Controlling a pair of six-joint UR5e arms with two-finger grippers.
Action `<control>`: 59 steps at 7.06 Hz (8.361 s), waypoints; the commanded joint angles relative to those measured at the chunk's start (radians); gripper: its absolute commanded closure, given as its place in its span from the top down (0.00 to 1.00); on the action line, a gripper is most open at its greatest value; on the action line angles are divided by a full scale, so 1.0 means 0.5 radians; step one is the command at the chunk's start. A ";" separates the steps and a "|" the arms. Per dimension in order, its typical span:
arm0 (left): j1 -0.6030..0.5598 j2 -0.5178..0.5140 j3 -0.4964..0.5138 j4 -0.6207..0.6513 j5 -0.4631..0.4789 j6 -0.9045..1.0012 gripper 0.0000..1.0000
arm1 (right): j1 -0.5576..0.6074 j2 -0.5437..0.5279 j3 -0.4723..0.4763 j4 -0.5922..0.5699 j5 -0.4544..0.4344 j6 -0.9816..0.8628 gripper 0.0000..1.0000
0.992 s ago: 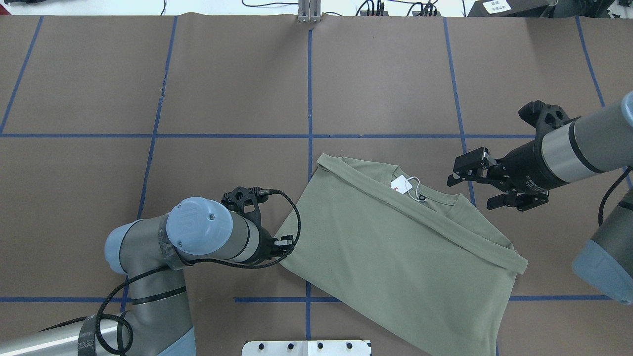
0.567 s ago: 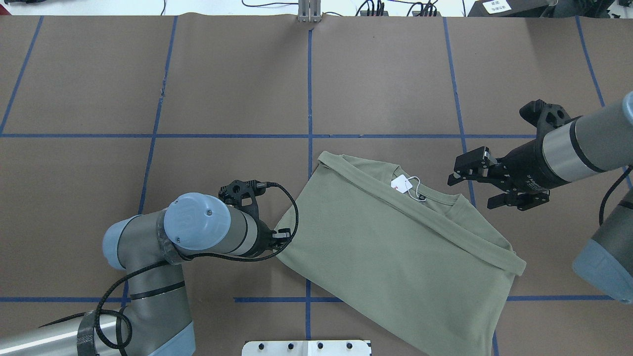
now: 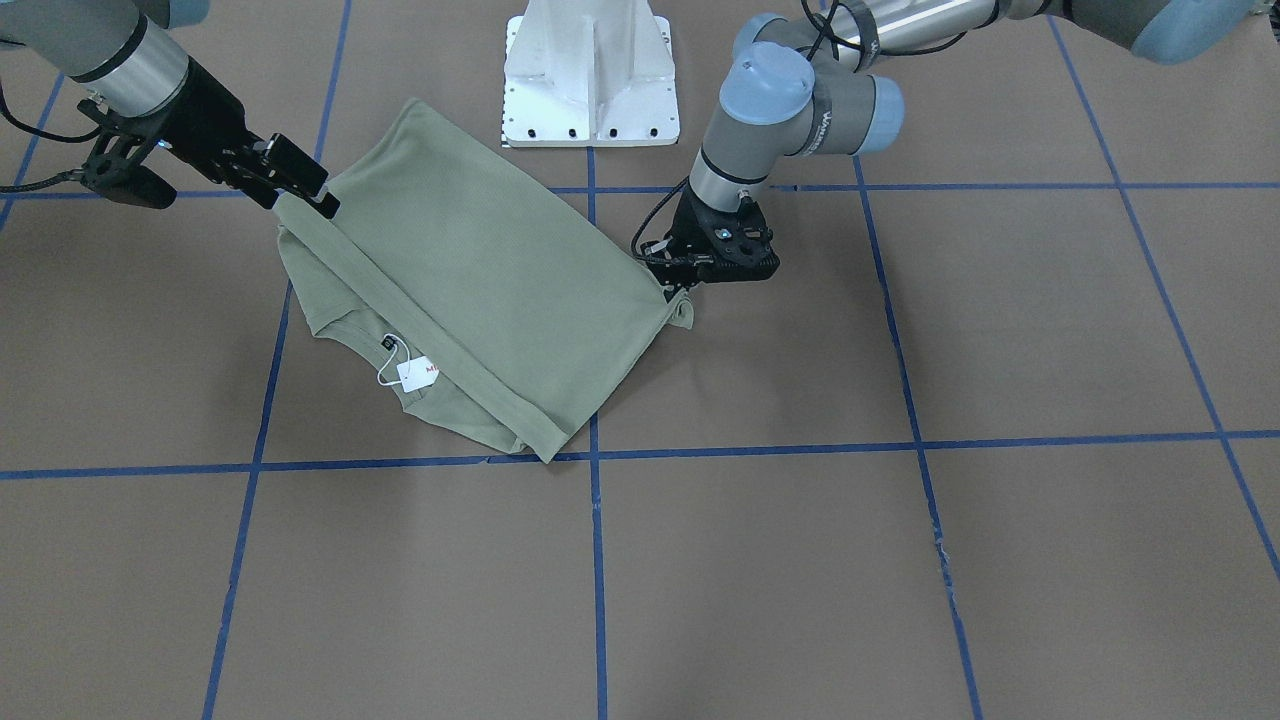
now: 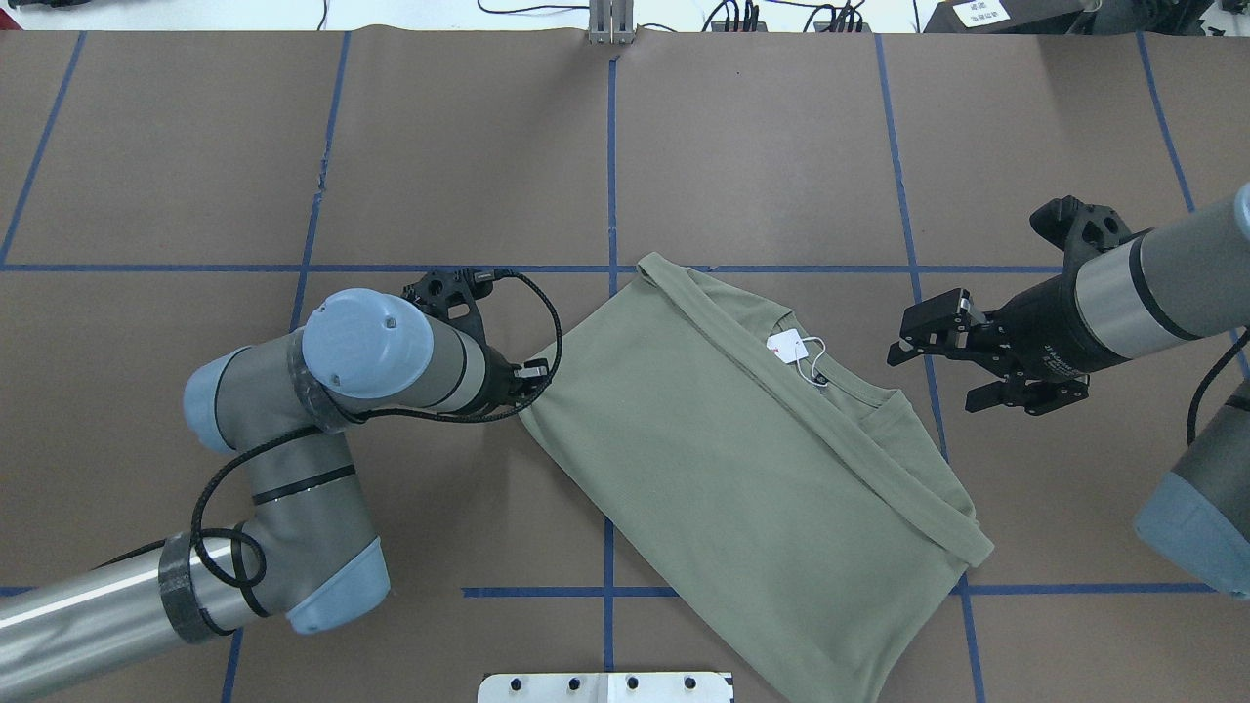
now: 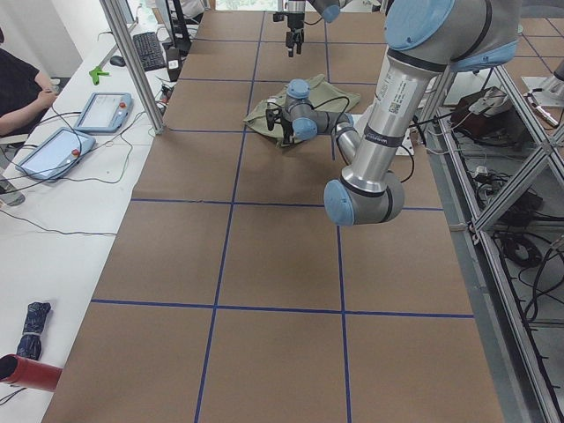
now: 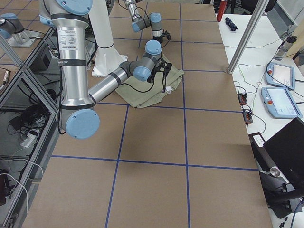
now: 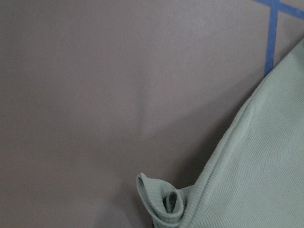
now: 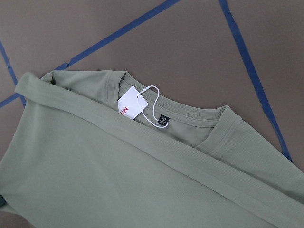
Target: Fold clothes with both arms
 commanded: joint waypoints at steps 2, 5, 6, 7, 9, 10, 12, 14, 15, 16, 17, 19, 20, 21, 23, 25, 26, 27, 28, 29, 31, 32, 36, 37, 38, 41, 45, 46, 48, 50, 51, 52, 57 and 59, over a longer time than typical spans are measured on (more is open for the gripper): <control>-0.319 -0.201 0.316 -0.012 0.046 0.306 0.00 | 0.011 0.013 -0.003 0.000 -0.012 0.000 1.00; -0.470 -0.477 0.815 -0.277 0.149 0.497 0.00 | 0.011 0.026 0.000 -0.003 -0.015 0.000 1.00; -0.491 -0.599 1.066 -0.525 0.165 0.543 0.00 | 0.011 0.029 0.000 -0.003 -0.015 0.000 1.00; -0.507 -0.683 1.260 -0.722 0.202 0.549 0.00 | 0.011 0.032 0.003 -0.003 -0.012 0.000 1.00; -0.498 -0.900 1.610 -0.947 0.337 0.549 0.00 | 0.011 0.032 0.003 0.000 -0.012 0.000 1.00; -0.501 -0.898 1.621 -0.957 0.343 0.549 0.72 | 0.017 0.032 0.003 -0.003 -0.012 0.000 1.00; -0.510 -0.898 1.627 -0.963 0.401 0.552 1.00 | 0.053 0.032 0.000 -0.006 -0.009 0.000 1.00; -0.660 -0.880 1.612 -0.942 0.161 0.696 1.00 | 0.063 0.032 -0.015 -0.012 -0.045 -0.036 1.00; -0.673 -0.752 1.505 -0.932 0.092 0.709 1.00 | 0.069 0.071 -0.061 -0.027 -0.067 -0.095 1.00; -0.694 -0.563 1.258 -0.908 -0.042 0.712 1.00 | 0.072 0.141 -0.155 -0.028 -0.073 -0.135 1.00; -0.712 -0.430 1.077 -0.813 -0.204 0.715 1.00 | 0.072 0.197 -0.223 -0.031 -0.097 -0.241 1.00; -0.716 -0.175 0.709 -0.678 -0.255 0.761 1.00 | 0.063 0.331 -0.367 -0.143 -0.137 -0.478 1.00; -0.716 -0.047 0.497 -0.568 -0.301 0.798 1.00 | 0.014 0.484 -0.371 -0.442 -0.213 -0.606 1.00; -0.716 0.049 0.301 -0.440 -0.325 0.813 1.00 | -0.123 0.659 -0.374 -0.761 -0.393 -0.702 1.00; -0.694 0.199 -0.019 -0.285 -0.329 0.813 1.00 | -0.463 0.826 -0.423 -1.030 -0.682 -0.776 1.00; -0.679 0.228 -0.027 -0.294 -0.329 0.813 1.00 | -0.639 0.945 -0.515 -1.055 -0.717 -0.776 1.00; -0.670 0.228 -0.027 -0.297 -0.329 0.810 1.00 | -0.701 0.949 -0.543 -1.067 -0.751 -0.779 1.00; -0.667 0.228 -0.024 -0.297 -0.329 0.810 1.00 | -0.753 0.952 -0.579 -1.071 -0.797 -0.779 1.00; -0.664 0.231 -0.024 -0.297 -0.326 0.810 1.00 | -0.772 0.995 -0.604 -1.077 -0.803 -0.779 1.00; -0.657 0.237 -0.021 -0.303 -0.329 0.810 1.00 | -0.775 1.086 -0.735 -1.077 -0.806 -0.779 1.00; -0.648 0.240 -0.005 -0.309 -0.326 0.810 1.00 | -0.784 1.075 -0.779 -1.080 -0.803 -0.782 1.00; -0.645 0.240 -0.002 -0.312 -0.329 0.810 1.00 | -0.784 1.090 -0.776 -1.180 -0.803 -0.785 1.00; -0.630 0.237 -0.002 -0.312 -0.329 0.807 1.00 | -0.799 1.066 -0.782 -1.267 -0.806 -0.819 1.00; -0.630 0.237 -0.005 -0.312 -0.329 0.807 1.00 | -0.784 1.063 -0.767 -1.300 -0.806 -0.828 1.00; -0.627 0.234 -0.005 -0.312 -0.329 0.801 1.00 | -0.763 1.050 -0.730 -1.377 -0.803 -0.886 1.00; -0.587 0.219 -0.011 -0.312 -0.329 0.783 1.00 | -0.738 0.803 -0.577 -1.387 -0.846 -0.926 1.00; -0.578 0.225 -0.008 -0.309 -0.326 0.789 1.00 | -0.640 0.752 -0.429 -1.378 -0.852 -1.095 1.00; -0.578 0.225 0.001 -0.309 -0.326 0.804 1.00 | -0.591 0.847 -0.481 -1.371 -0.858 -1.226 1.00; -0.572 0.228 0.028 -0.319 -0.320 0.813 1.00 | -0.551 1.116 -0.766 -1.365 -0.858 -1.249 1.00; -0.571 0.234 0.050 -0.322 -0.320 0.813 1.00 | -0.554 1.139 -0.919 -1.191 -0.846 -1.252 1.00; -0.571 0.228 0.056 -0.322 -0.320 0.813 1.00 | -0.554 1.133 -0.941 -1.190 -0.837 -1.252 1.00; -0.565 0.225 0.056 -0.322 -0.320 0.813 1.00 | -0.563 1.124 -0.951 -1.190 -0.834 -1.252 1.00; -0.562 0.216 0.056 -0.322 -0.316 0.807 1.00 | -0.588 1.099 -0.951 -1.193 -0.739 -1.252 1.00; -0.556 0.216 0.056 -0.322 -0.316 0.801 1.00 | -0.582 1.072 -0.948 -1.193 -0.739 -1.252 1.00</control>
